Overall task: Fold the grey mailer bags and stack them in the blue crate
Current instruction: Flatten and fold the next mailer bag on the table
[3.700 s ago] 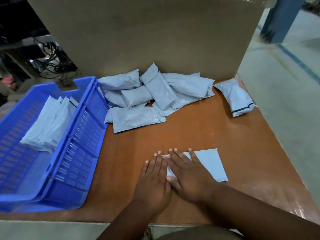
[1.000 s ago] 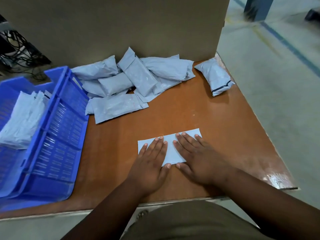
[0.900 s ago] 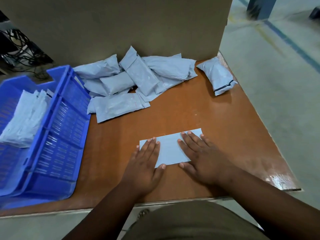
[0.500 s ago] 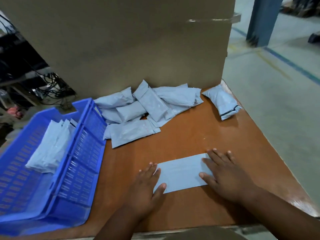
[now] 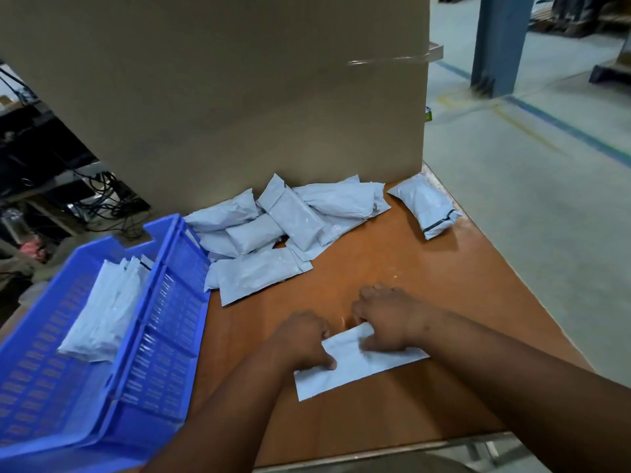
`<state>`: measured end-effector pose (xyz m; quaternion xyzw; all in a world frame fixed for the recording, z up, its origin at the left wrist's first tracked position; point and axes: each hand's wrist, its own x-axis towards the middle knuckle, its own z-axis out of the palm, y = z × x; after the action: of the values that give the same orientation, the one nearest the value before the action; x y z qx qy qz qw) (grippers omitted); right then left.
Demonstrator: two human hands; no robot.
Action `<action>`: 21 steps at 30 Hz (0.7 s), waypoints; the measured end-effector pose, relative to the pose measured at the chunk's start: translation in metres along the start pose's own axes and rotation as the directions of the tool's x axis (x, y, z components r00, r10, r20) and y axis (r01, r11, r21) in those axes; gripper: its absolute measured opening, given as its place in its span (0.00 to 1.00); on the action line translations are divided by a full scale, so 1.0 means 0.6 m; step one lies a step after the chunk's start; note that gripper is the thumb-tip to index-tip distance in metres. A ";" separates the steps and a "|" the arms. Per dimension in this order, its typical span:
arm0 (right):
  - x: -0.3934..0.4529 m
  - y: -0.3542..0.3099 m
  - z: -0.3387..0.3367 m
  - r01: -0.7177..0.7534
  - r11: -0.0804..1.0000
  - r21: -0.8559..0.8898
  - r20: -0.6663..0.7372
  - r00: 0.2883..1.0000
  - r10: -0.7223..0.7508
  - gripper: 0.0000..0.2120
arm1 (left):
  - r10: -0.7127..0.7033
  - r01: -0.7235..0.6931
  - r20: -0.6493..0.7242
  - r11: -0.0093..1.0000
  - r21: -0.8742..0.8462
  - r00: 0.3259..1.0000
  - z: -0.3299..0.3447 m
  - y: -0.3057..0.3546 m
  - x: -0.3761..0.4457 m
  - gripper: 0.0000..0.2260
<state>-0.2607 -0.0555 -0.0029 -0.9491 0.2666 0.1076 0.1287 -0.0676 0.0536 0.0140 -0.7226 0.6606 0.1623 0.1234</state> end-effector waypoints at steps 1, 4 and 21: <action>0.001 0.001 -0.001 0.012 1.000 0.013 -0.004 1.000 -0.012 0.14 | -0.007 0.007 -0.002 1.000 -0.025 1.000 0.003 -0.003 -0.002 0.20; 0.004 0.006 -0.008 0.080 0.993 0.085 -0.002 0.997 -0.080 0.10 | -0.052 0.044 -0.028 0.973 -0.228 0.998 0.004 -0.015 -0.010 0.18; 0.155 -0.046 -0.304 0.206 0.973 0.106 -0.193 0.964 -0.183 0.08 | -0.288 0.229 -0.316 0.951 -0.210 0.904 -0.163 -0.149 -0.148 0.23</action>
<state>-0.1436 -0.1325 0.1487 -0.9666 0.1886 -0.0096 0.1730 0.0219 0.1051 0.1355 -0.8288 0.5540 0.0712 -0.0340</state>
